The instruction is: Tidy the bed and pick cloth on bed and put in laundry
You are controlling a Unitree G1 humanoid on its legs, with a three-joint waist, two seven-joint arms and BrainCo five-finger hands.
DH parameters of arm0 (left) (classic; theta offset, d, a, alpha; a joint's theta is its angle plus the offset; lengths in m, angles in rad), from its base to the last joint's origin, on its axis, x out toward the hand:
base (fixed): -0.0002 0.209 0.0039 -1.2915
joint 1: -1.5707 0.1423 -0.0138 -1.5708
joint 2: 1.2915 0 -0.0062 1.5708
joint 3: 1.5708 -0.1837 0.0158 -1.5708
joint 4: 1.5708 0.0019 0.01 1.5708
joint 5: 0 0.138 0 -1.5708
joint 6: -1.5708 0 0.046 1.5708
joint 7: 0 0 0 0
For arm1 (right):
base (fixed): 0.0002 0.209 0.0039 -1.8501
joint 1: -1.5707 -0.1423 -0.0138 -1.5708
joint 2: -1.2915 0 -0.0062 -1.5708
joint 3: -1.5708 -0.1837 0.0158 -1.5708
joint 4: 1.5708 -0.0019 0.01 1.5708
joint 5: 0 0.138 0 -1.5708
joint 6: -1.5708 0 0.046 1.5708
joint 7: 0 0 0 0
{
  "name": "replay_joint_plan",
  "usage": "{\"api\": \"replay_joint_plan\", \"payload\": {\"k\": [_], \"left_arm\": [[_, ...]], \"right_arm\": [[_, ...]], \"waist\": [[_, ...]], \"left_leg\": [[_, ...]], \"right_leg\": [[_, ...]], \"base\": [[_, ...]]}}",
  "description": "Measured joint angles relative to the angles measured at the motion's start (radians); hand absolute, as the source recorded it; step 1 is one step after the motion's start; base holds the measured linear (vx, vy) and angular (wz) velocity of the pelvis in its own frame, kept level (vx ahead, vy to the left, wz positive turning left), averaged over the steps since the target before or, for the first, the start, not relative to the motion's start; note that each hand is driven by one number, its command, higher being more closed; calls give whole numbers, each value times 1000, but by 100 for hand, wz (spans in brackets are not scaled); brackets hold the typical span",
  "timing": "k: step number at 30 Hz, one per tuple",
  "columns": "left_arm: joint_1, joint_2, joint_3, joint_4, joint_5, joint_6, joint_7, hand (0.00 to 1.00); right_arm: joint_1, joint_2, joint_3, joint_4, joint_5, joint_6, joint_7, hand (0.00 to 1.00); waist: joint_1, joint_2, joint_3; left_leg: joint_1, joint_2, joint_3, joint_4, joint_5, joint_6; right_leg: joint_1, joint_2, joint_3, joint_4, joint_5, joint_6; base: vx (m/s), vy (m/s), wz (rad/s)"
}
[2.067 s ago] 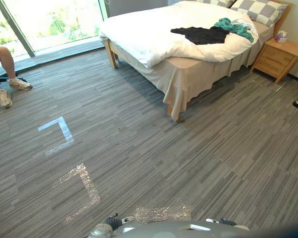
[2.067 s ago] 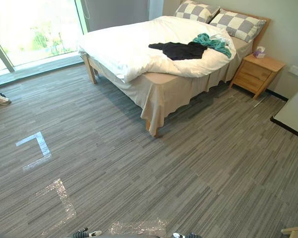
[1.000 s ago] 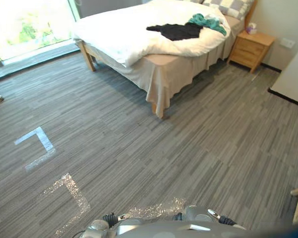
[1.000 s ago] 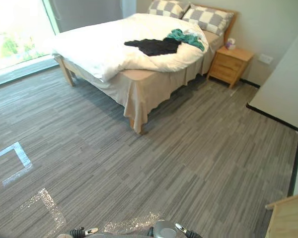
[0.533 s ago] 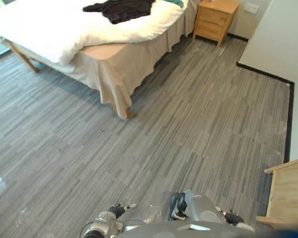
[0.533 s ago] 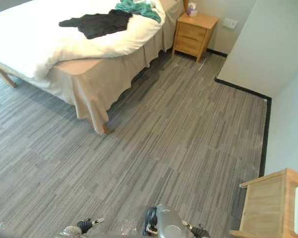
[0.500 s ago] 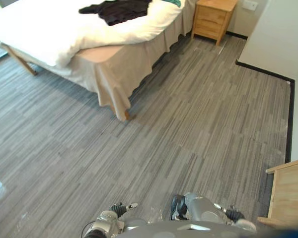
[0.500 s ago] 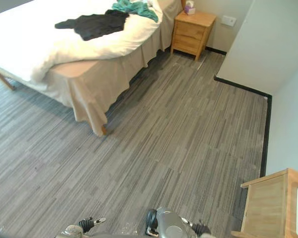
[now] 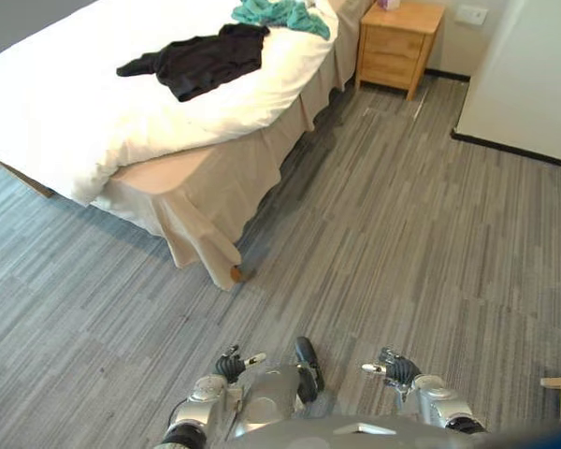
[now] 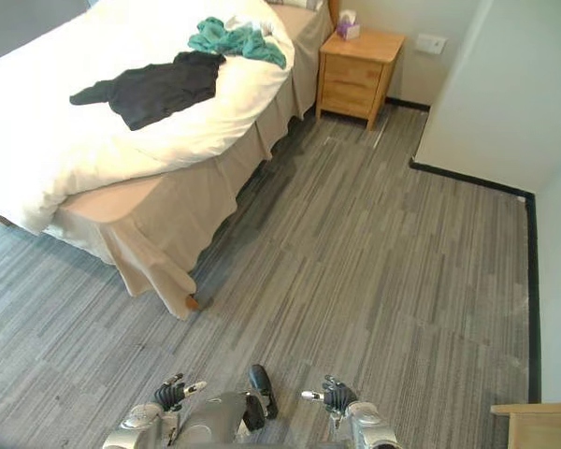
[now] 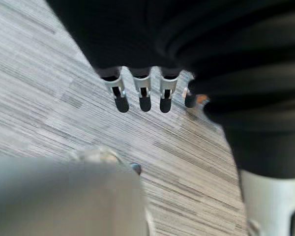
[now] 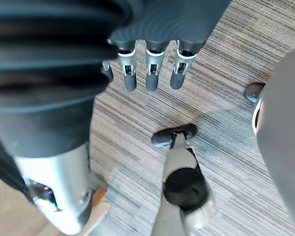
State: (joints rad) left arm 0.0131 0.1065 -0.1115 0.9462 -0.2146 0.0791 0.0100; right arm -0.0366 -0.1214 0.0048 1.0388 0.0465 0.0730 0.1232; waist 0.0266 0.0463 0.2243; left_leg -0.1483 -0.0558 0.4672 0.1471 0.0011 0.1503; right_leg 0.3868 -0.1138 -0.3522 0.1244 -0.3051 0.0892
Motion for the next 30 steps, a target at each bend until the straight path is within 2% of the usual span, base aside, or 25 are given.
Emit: {"api": "replay_joint_plan", "payload": {"k": [2,3,4,5,6,7,8,9,11,12,13,15,17,19,21,22,23,24,25,26,27,30], "left_arm": [[0,0,0,5,-1,21,-1,0],[0,-5,2,11,-1,41,-2,0],[1,-3,4,14,9,49,-4,0],[4,7,2,18,13,50,-4,0],[4,15,1,22,16,50,-4,0],[3,26,-1,27,30,48,-3,0],[1,28,-5,30,41,44,-3,0],[1,34,-10,32,41,42,-2,0],[-19,35,-46,54,40,34,6,0],[-21,36,-56,59,40,34,9,0],[-21,37,-74,60,40,35,15,0],[-24,36,-83,60,41,35,19,0],[-26,26,-83,60,52,38,19,0],[-24,22,-79,60,61,38,19,0],[-27,21,-72,57,82,37,21,0],[-28,20,-67,56,86,37,23,0],[-28,20,-63,56,86,36,23,0],[-26,16,-47,57,86,35,25,0],[-23,-3,-39,58,84,33,34,0],[-17,-4,-34,59,83,31,36,0],[-13,-12,-34,62,78,25,40,0],[-19,-14,-33,79,38,5,41,0]], "right_arm": [[4,4,-18,0,-26,-2,-28,0],[21,6,-42,0,-32,-4,-54,0],[43,10,-71,-1,-19,-6,-84,0],[47,21,-94,0,-12,-11,-107,0],[49,27,-102,0,-3,-15,-115,0],[53,33,-117,1,11,-22,-127,0],[55,31,-121,-1,12,-27,-132,0],[56,29,-124,-3,18,-30,-134,0],[74,21,-136,-3,62,-52,-137,0],[75,20,-140,-5,72,-58,-136,0],[76,20,-143,-5,95,-66,-135,0],[76,15,-147,-4,121,-77,-133,0],[77,8,-147,-2,158,-85,-126,0],[82,15,-152,-6,170,-92,-124,0],[93,25,-157,-27,175,-96,-122,0],[99,34,-160,-43,176,-104,-115,0],[107,39,-160,-49,176,-105,-110,0],[112,42,-161,-53,176,-112,-102,0],[98,34,-161,-52,174,-112,-93,0],[89,33,-159,-51,171,-110,-88,0],[60,31,-150,-41,151,-95,-83,0],[32,31,-132,-37,82,-69,-63,0]], "waist": [[-7,-2,-2],[-12,2,-11],[-7,-4,-24],[-8,-22,-34],[-10,-33,-36],[-16,-47,-32],[-21,-60,-33],[-21,-62,-33],[-25,-57,-28],[-28,-58,-28],[-39,-60,-26],[-41,-57,-23],[-40,-45,-19],[-40,-46,-16],[-42,-58,-7],[-43,-65,-8],[-41,-70,-9],[-43,-73,-9],[-49,-43,-9],[-44,-34,-12],[-43,-17,-6],[-46,-2,-13]], "left_leg": [[0,0,21,34,-44,-23],[4,-6,21,50,-67,-25],[19,-20,6,36,-82,-15],[41,-44,-14,16,-82,-16],[59,-58,-30,3,-83,-14],[105,-79,-72,-19,-87,-8],[147,-89,-112,-38,-89,-10],[169,-90,-131,-45,-92,-16],[254,-90,-211,-68,-111,-42],[274,-90,-231,-76,-116,-48],[298,-88,-269,-78,-134,-59],[326,-79,-312,-77,-159,-68],[353,-49,-353,-63,-190,-87],[379,-34,-390,-51,-200,-102],[406,-22,-397,-33,-224,-143],[421,-14,-394,-17,-251,-183],[432,-10,-393,-11,-264,-202],[451,2,-392,4,-294,-227],[465,45,-383,15,-310,-228],[462,57,-372,23,-309,-229],[449,82,-352,58,-308,-228],[386,119,-338,181,-290,-223]], "right_leg": [[-17,-19,-23,60,3,3],[-55,-42,-26,161,2,3],[-111,-78,-26,326,4,3],[-178,-123,-23,486,30,3],[-213,-147,-15,580,69,4],[-269,-177,10,748,120,11],[-324,-185,22,855,66,13],[-345,-186,21,877,39,16],[-422,-162,25,829,-31,19],[-439,-156,27,795,-37,15],[-479,-140,38,707,-38,17],[-533,-109,68,546,-21,17],[-579,-46,121,296,91,10],[-597,-8,161,172,181,-3],[-595,15,202,127,226,-19],[-584,21,201,114,254,-39],[-578,25,201,109,267,-46],[-561,33,200,113,332,-84],[-561,68,185,151,301,-112],[-568,78,186,168,272,-117],[-580,95,175,218,213,-134],[-572,116,158,218,167,-161]], "base": [[156,125,22],[205,148,40],[251,179,45],[184,115,43],[208,82,61],[271,71,81],[279,52,85],[296,25,87],[373,-17,87],[340,-46,94],[209,-41,86],[288,-62,77],[403,-72,58],[472,-106,57],[496,-158,59],[381,-156,48],[489,-216,57],[485,-237,36],[587,-276,24],[564,-282,3],[553,-283,-4],[439,-245,11]]}}
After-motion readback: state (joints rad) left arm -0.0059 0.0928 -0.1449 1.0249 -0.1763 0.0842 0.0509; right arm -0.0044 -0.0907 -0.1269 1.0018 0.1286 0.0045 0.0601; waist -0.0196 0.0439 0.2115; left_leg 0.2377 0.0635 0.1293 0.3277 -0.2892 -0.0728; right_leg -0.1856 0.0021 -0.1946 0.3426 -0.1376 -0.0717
